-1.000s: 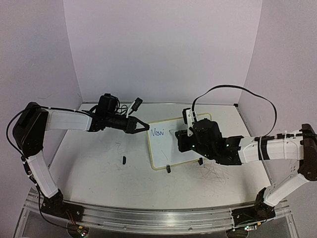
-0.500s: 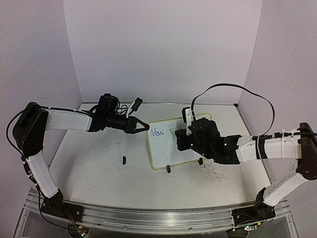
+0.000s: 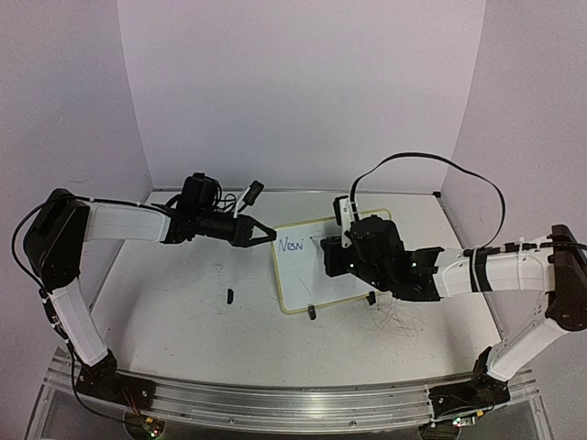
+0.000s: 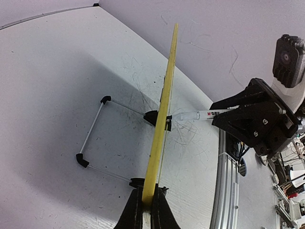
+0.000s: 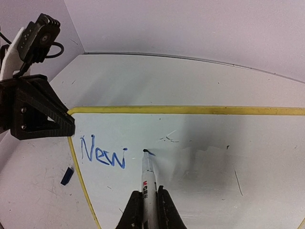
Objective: Write a sentence on the whiteboard
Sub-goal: Write a sentence on the whiteboard stand.
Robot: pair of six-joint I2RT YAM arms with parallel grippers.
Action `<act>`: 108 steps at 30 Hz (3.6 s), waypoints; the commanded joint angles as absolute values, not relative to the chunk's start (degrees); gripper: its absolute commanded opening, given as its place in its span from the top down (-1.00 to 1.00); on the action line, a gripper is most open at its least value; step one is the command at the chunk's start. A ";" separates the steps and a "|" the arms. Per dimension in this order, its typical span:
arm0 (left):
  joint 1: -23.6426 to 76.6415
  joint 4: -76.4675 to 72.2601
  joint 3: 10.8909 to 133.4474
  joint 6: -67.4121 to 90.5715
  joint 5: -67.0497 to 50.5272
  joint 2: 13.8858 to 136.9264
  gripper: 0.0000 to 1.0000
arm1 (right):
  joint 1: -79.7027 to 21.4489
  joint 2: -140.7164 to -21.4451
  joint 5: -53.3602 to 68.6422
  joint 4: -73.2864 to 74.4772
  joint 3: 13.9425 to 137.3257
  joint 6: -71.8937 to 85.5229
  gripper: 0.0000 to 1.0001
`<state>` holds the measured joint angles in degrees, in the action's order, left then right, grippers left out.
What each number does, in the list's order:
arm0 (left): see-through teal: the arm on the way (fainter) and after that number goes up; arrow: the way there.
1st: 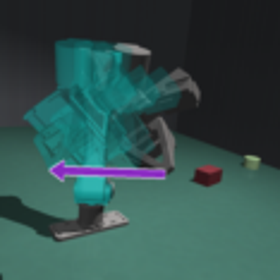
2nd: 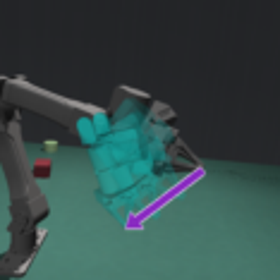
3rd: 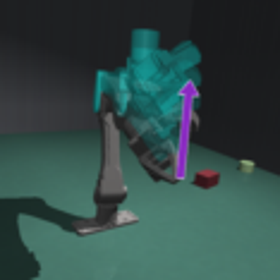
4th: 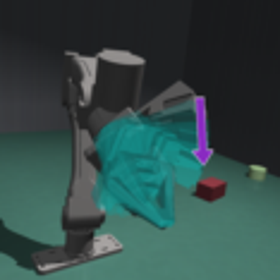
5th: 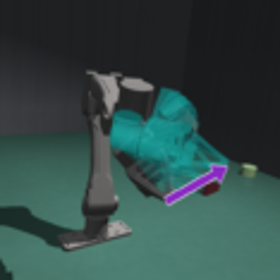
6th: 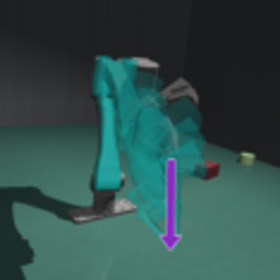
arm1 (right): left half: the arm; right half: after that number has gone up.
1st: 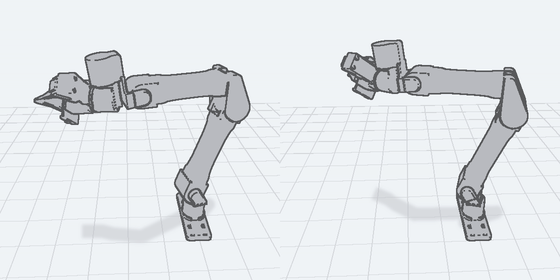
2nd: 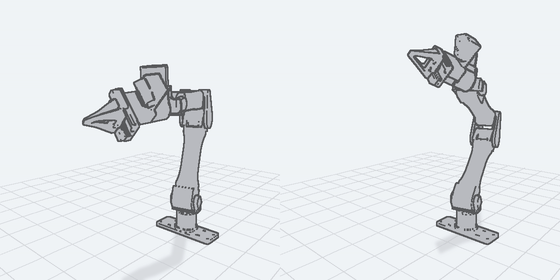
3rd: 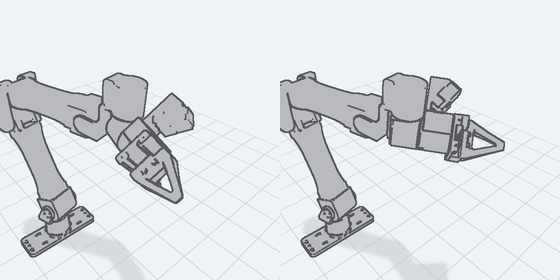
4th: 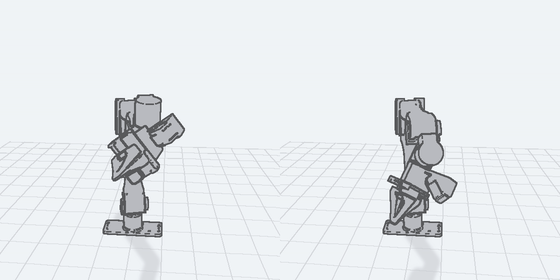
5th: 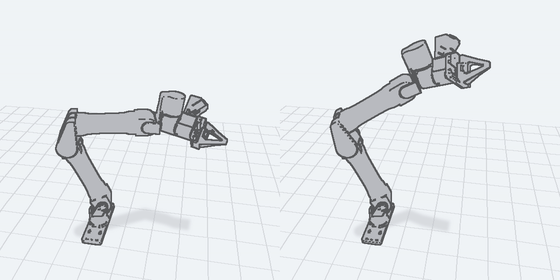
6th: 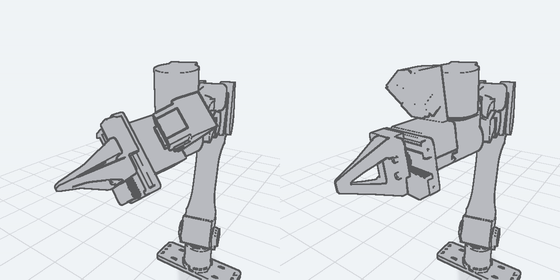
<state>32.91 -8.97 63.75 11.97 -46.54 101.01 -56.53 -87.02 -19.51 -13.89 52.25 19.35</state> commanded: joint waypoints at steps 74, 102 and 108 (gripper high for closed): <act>32.83 -5.41 64.10 11.43 -45.93 102.40 1.00 | -56.10 -85.43 -21.01 -12.52 51.69 22.37 1.00; 32.81 -5.41 63.88 11.43 -45.90 101.74 1.00 | -56.43 -84.26 -19.98 -13.92 52.32 21.61 1.00; 32.82 -5.36 63.91 11.43 -45.97 101.78 1.00 | -56.36 -84.86 -21.36 -13.97 52.38 21.61 1.00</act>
